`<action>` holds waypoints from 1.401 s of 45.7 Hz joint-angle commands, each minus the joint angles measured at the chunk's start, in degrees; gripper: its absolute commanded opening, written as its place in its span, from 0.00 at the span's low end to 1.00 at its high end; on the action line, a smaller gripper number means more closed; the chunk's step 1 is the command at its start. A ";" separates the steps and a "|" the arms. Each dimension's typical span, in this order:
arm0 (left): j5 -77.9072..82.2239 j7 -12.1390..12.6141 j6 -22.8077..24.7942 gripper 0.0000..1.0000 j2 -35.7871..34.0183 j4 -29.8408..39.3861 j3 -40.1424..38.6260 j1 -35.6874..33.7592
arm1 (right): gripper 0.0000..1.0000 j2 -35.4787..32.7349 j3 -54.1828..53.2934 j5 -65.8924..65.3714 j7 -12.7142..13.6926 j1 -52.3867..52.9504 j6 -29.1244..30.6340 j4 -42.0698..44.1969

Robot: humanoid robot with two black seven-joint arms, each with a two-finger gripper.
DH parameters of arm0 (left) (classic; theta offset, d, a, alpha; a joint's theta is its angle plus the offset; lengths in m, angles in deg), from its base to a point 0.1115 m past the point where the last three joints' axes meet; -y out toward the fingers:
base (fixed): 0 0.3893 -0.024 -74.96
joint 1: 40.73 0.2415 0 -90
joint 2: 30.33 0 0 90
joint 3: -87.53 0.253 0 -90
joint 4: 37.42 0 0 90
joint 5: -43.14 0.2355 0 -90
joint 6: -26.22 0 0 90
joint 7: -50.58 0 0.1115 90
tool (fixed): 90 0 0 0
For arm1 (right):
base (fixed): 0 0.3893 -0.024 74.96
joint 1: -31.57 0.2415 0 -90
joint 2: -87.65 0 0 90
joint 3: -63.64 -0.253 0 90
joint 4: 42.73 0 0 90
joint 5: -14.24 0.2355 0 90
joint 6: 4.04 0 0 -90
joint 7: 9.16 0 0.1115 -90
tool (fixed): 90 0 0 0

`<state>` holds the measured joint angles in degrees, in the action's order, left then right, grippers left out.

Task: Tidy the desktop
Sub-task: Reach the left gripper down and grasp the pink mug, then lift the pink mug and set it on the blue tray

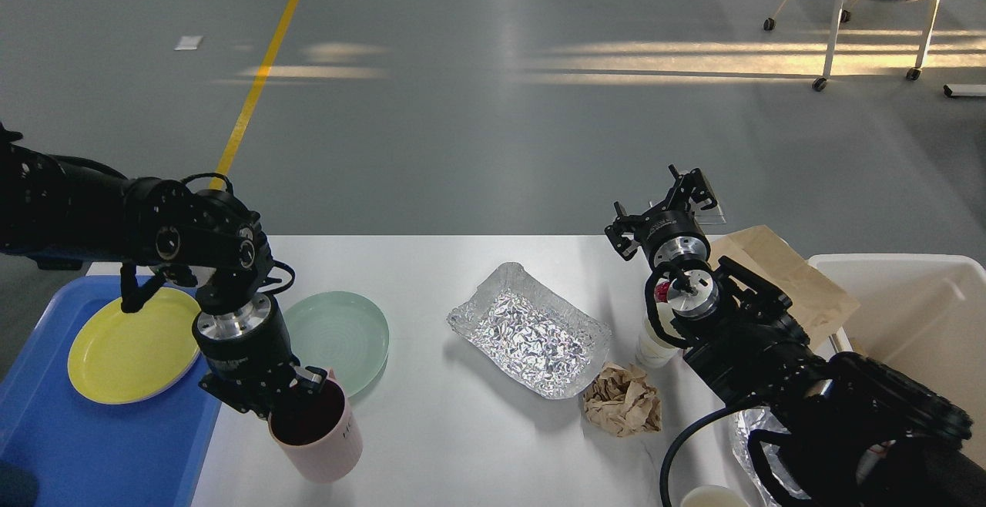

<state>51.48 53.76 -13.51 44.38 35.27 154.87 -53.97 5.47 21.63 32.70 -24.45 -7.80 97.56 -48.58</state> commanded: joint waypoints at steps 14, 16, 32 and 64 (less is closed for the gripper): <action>0.01 -0.11 4.73 0.01 -10.54 -0.70 8.34 -27.53 | 1.00 0.00 0.00 0.00 0.00 0.00 0.00 -0.05; 0.09 -0.46 4.73 0.01 -11.51 -0.70 9.31 -29.90 | 1.00 0.00 0.00 0.00 0.00 0.00 0.00 -0.05; 0.36 -0.55 4.73 0.00 -13.71 -2.55 13.70 -40.99 | 1.00 0.00 0.00 0.00 0.00 0.00 0.00 -0.05; 11.26 0.07 -1.48 0.00 -20.57 -2.55 14.41 -3.74 | 1.00 0.00 0.00 0.00 0.00 0.00 0.00 -0.05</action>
<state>61.41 53.78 -9.87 24.62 32.71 169.24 -64.56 5.47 21.63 32.70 -24.45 -7.80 97.56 -48.61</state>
